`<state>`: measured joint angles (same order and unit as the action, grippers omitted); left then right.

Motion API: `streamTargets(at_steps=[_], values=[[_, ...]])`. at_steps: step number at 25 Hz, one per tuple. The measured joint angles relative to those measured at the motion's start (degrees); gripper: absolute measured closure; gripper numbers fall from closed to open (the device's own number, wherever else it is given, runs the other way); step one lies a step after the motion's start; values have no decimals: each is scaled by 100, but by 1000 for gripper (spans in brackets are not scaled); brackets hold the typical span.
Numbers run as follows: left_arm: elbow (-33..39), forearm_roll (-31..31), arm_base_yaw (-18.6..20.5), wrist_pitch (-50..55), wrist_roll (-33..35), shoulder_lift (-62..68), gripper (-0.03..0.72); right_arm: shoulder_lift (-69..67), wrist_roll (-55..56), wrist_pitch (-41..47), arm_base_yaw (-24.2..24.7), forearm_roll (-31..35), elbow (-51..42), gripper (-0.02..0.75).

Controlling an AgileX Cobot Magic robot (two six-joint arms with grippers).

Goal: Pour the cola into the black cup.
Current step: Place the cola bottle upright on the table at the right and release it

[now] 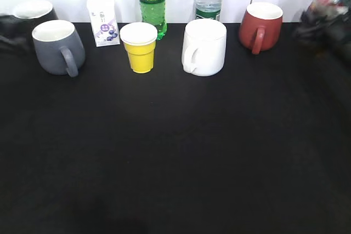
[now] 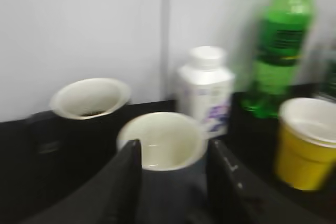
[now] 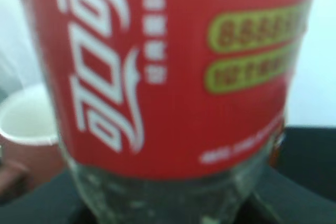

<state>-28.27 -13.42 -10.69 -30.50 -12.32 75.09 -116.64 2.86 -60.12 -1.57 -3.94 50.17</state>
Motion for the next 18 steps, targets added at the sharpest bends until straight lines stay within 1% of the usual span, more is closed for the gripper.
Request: streamTargets(at_steps=[2,4,6,7,8,9,10,12,15,16,17,18], values=[[0,-5,-256,137,0,-28,370,-389,17,-189,0,-24,79,371],[0,-12,-300,161,0,-28,370,-649,23,-455,0,-24,102,371],[0,-16,-300,173,0,-28,370,-814,23,-754,0,-24,169,337],[0,-16,-300,173,0,-28,370,-839,23,-795,0,-24,175,316],[0,-18,-300,173,0,-28,370,-843,23,-809,4,-30,175,266],[0,-18,-300,173,0,-28,370,-843,18,-798,4,-30,159,180],[0,-18,-300,173,0,-33,370,-838,-10,-798,4,-30,56,111],[0,-18,-300,173,0,-33,370,-644,-71,-758,4,-30,-336,78],[0,-18,-317,382,0,-48,370,-83,-87,-731,12,36,-1178,77],[0,-18,-376,674,-5,-139,370,320,-87,-485,12,29,-1441,78],[0,-18,-476,1093,-11,-262,370,819,-81,131,12,-45,-1589,78],[0,4,-594,1582,-23,-421,365,1450,-51,1277,12,-139,-1580,79]])
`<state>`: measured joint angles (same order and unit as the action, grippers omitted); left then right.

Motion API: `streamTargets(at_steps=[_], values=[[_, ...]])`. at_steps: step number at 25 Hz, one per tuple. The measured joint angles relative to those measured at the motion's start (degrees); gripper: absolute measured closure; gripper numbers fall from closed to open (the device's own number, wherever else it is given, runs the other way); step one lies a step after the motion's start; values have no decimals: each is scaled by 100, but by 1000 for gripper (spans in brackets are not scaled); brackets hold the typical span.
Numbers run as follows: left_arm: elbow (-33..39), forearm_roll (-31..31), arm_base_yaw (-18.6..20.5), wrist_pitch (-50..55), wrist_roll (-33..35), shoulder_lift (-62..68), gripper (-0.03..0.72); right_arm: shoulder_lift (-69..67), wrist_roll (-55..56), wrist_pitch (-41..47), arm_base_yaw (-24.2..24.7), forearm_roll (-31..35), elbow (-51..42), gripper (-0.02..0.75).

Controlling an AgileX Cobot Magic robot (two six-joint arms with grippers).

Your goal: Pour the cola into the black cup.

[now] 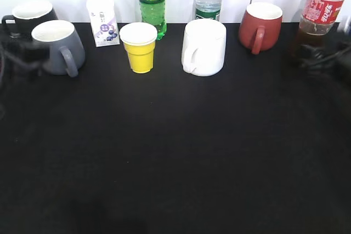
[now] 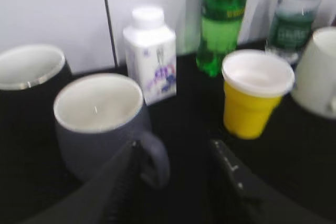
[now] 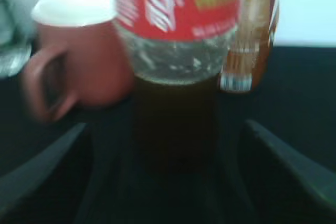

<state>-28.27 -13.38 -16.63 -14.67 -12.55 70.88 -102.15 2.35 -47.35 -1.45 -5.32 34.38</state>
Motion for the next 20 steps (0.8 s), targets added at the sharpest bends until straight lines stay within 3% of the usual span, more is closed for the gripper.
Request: streamTargets(at_steps=[2,4,7,9,11,14,17,20], values=[[-217,265,-198,1794,-26,-332,326,1184,441,3188,-21,-367,310,89],[-842,349,-360,4474,-26,-415,279,2024,625,6060,-93,-256,669,118],[-1358,915,-381,7414,249,-572,269,2963,565,8814,-107,59,869,153],[-1371,1568,-381,8267,416,-982,268,3695,428,9564,-113,275,869,157],[-1371,1871,-381,8407,457,-1879,268,4683,204,9851,-120,435,869,163],[-1267,1850,-381,8426,934,-4094,268,6697,84,10301,-122,459,626,164],[-713,1764,-381,8353,1017,-6229,268,8933,65,10553,-122,460,-162,172],[-393,1604,-381,8178,1035,-7051,268,10240,66,10690,-128,467,-531,172]])
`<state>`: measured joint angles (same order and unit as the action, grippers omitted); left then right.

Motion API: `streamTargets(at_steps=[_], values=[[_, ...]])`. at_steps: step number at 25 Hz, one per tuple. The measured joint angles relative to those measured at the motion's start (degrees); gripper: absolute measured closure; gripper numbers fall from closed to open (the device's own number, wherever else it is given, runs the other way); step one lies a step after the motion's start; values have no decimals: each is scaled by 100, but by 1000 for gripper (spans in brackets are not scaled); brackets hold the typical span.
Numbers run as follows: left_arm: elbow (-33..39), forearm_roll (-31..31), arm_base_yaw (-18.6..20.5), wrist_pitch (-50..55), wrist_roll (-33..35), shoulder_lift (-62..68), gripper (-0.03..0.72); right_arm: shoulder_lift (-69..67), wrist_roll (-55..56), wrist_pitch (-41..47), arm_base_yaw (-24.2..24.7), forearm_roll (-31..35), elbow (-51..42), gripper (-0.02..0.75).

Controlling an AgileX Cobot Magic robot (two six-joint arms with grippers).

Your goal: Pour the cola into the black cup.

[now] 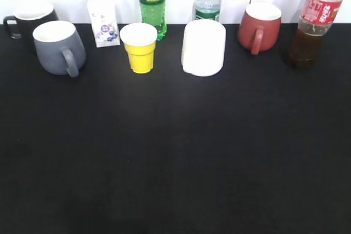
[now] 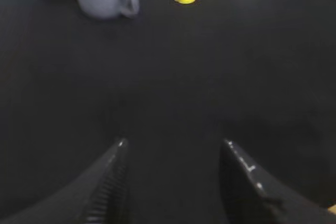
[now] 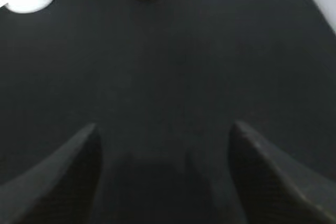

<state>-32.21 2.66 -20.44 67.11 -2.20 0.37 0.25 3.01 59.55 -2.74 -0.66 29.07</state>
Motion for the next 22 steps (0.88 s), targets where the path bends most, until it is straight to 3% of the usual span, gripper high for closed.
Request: streamTargets(at_steps=[18,20,22], values=[[258,-266,20,-605,18,324,268,-194,7,8,0,66,-12,173],[258,-266,483,-605,18,155,268,-194,7,8,0,66,-12,173],[258,-266,1235,-614,18,-72,268,-23,7,-1,0,96,-12,173]])
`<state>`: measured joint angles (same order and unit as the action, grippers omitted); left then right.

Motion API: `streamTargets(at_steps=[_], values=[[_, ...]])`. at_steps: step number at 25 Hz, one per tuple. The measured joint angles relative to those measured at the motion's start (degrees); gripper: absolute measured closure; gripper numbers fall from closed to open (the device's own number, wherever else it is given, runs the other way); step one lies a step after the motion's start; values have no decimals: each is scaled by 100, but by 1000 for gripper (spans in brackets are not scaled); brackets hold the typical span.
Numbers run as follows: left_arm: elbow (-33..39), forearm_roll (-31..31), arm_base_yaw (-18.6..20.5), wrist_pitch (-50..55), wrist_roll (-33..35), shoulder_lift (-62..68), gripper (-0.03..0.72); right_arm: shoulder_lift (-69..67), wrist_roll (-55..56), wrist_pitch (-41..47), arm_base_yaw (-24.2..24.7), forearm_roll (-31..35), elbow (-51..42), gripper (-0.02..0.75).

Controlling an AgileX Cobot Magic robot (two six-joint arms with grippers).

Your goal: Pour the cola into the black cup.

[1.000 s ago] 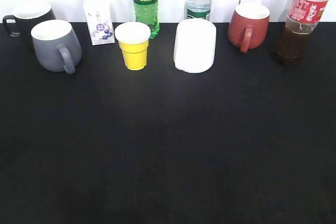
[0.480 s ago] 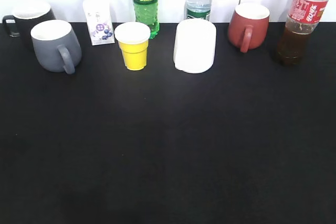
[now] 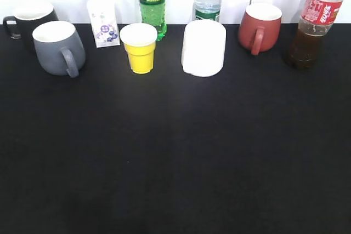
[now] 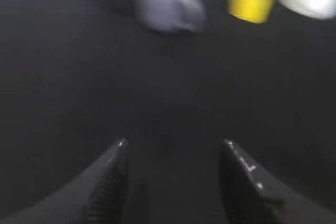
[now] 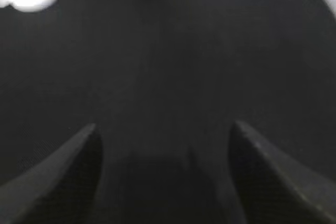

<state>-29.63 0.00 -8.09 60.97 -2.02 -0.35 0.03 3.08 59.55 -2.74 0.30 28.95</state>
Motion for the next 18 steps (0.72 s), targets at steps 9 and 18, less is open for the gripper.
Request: streamTargets(at_steps=[9,18], values=[[11,0,601,0,0,-6,272,35,8,14,0,-30,0,173],[11,0,601,0,0,-6,388,45,18,14,0,-30,0,174]])
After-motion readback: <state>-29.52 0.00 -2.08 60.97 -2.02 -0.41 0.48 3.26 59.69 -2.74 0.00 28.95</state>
